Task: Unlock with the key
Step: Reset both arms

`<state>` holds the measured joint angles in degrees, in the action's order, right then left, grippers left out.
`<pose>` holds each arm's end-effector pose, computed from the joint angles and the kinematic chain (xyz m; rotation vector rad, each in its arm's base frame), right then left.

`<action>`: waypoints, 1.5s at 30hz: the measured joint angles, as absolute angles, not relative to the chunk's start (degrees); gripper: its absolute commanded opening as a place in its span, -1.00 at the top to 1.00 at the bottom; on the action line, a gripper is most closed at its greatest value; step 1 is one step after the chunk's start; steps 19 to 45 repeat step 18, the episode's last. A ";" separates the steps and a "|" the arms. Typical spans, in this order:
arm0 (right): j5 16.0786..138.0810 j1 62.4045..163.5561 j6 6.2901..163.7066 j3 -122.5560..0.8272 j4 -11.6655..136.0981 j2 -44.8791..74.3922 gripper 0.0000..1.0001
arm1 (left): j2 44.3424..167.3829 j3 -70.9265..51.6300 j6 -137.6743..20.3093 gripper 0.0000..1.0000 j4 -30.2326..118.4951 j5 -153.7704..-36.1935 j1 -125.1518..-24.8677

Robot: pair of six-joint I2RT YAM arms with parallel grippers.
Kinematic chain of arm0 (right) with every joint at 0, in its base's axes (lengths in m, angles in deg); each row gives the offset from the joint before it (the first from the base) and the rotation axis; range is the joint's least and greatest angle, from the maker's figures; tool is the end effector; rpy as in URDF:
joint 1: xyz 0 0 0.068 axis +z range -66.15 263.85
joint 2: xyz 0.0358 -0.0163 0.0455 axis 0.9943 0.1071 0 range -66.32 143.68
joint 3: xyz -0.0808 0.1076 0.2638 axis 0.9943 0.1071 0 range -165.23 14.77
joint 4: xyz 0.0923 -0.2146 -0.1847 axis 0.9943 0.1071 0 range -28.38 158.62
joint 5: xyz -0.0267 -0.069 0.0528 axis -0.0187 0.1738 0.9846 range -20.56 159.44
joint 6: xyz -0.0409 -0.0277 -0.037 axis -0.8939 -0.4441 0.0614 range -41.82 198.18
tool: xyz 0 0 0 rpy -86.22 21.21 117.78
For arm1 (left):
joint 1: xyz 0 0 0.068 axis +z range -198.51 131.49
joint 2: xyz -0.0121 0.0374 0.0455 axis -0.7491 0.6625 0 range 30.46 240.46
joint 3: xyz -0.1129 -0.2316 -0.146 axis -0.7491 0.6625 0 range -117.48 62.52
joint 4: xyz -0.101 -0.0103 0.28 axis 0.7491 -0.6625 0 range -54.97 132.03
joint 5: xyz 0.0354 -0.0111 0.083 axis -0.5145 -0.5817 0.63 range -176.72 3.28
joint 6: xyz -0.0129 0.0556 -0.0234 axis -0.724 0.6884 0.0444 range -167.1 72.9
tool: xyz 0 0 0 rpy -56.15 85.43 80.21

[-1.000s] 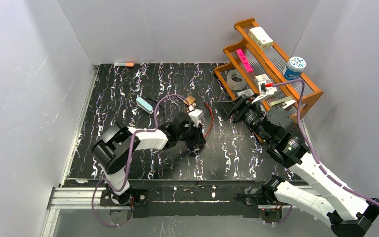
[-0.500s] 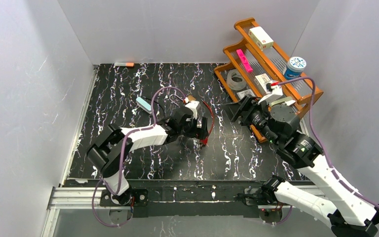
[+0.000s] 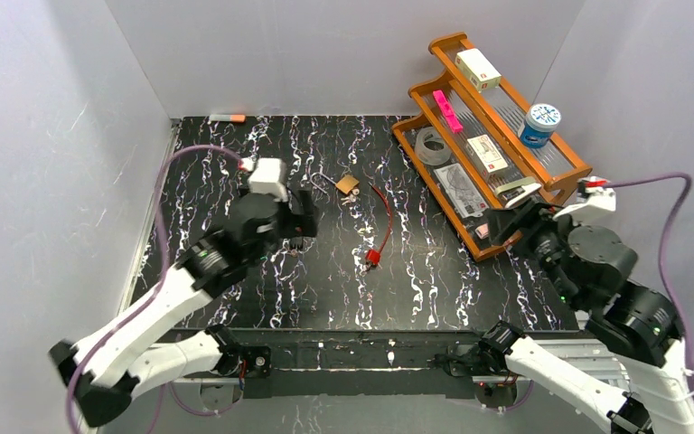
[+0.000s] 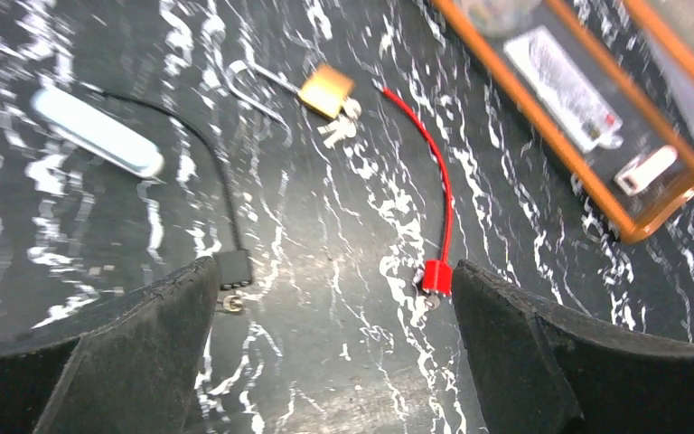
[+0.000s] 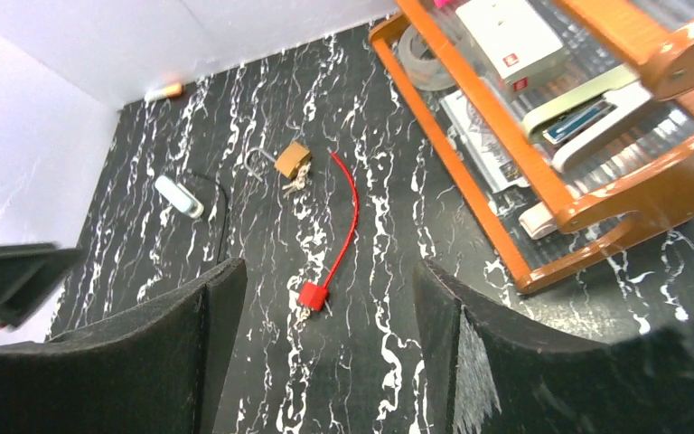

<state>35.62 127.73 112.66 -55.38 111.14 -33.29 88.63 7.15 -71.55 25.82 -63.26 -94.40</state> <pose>0.0746 0.0356 0.4653 0.2785 1.7519 0.4689 0.1974 -0.1771 0.3663 0.0762 1.8979 -0.4528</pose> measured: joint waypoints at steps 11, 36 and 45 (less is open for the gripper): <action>30.19 127.73 109.32 -66.85 118.79 -32.70 -0.71 | 71.23 -7.91 -67.22 -0.96 2.19 -49.20 -94.38; 30.50 127.73 107.75 -67.01 119.53 -30.27 -0.81 | 70.75 -8.85 -66.54 -0.96 -5.81 -45.88 -94.40; 30.50 127.73 107.75 -67.01 119.53 -30.27 -0.81 | 70.75 -8.85 -66.54 -0.96 -5.81 -45.88 -94.40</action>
